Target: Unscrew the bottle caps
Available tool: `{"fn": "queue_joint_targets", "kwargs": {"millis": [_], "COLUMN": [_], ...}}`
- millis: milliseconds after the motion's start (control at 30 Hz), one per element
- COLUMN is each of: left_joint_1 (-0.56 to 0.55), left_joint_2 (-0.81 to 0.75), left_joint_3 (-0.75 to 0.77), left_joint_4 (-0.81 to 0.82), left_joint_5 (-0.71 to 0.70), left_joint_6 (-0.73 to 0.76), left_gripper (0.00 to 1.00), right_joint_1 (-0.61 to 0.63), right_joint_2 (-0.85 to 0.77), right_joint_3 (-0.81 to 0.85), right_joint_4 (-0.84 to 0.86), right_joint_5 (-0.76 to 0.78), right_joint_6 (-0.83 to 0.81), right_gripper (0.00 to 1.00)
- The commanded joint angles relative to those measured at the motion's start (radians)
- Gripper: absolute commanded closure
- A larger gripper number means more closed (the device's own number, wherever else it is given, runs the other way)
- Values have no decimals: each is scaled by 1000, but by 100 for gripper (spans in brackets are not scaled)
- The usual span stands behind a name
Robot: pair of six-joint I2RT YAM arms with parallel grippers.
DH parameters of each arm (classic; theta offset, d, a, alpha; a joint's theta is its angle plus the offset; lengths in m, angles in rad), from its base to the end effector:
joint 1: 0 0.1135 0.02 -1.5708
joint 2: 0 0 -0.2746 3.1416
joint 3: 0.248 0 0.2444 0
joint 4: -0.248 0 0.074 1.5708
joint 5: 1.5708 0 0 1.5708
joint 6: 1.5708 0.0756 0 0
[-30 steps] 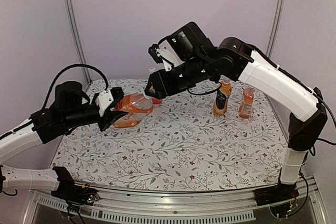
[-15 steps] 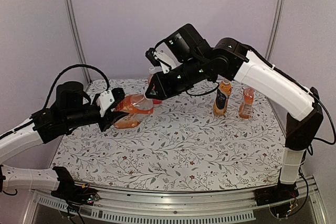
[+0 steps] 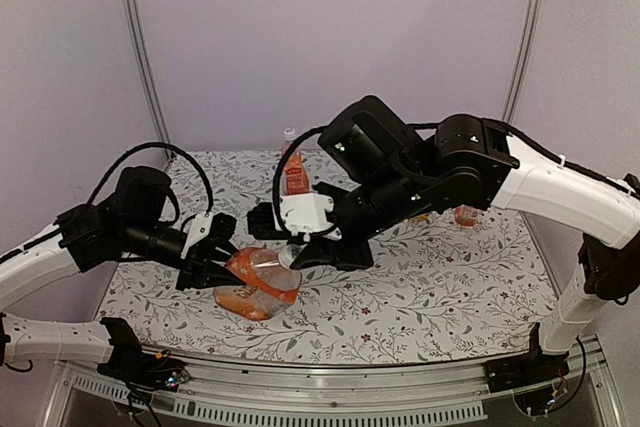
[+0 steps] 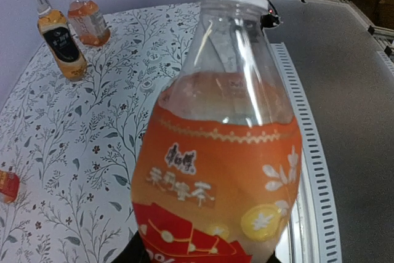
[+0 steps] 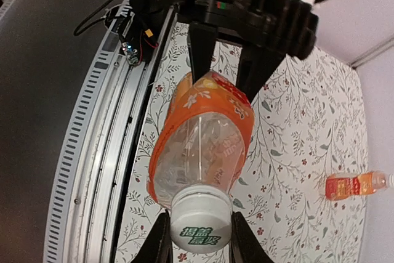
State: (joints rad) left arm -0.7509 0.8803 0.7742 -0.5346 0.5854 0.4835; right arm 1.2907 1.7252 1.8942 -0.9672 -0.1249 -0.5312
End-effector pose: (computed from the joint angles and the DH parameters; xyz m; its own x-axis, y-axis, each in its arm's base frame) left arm 0.1154 -0.1649 0.2779 0.0280 0.5039 -0.8633 0.9934 0.0823 0.0803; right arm 0.0987 0.3771 0.3771 0.3245 -0.6900 -0.6470 -0.9432 -0.1842 -0.2767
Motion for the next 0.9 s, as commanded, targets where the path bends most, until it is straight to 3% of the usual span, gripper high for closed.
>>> {"fn": "queue_joint_targets", "kwargs": {"millis": [0, 300, 533, 567, 867], "left_joint_1": [0, -2, -2, -2, -1], "left_joint_2": [-16, -24, -34, -34, -43], "left_joint_3": [45, 46, 10, 5, -62], "left_joint_4": [-101, -37, 34, 44, 223], "left_joint_5": [189, 117, 14, -8, -307], "left_joint_6": [75, 27, -11, -14, -29], "left_gripper": [89, 90, 90, 90, 89], "right_joint_1": [55, 63, 63, 64, 37], "right_joint_2": [-81, -27, -88, -97, -113], "right_joint_3": [-49, -5, -96, -106, -50], "right_joint_4": [-59, -58, 136, 169, 230], "right_joint_5": [-56, 25, 104, 116, 223], "right_joint_6": [-444, -520, -383, -338, 134], "right_gripper": [100, 99, 7, 2, 1]}}
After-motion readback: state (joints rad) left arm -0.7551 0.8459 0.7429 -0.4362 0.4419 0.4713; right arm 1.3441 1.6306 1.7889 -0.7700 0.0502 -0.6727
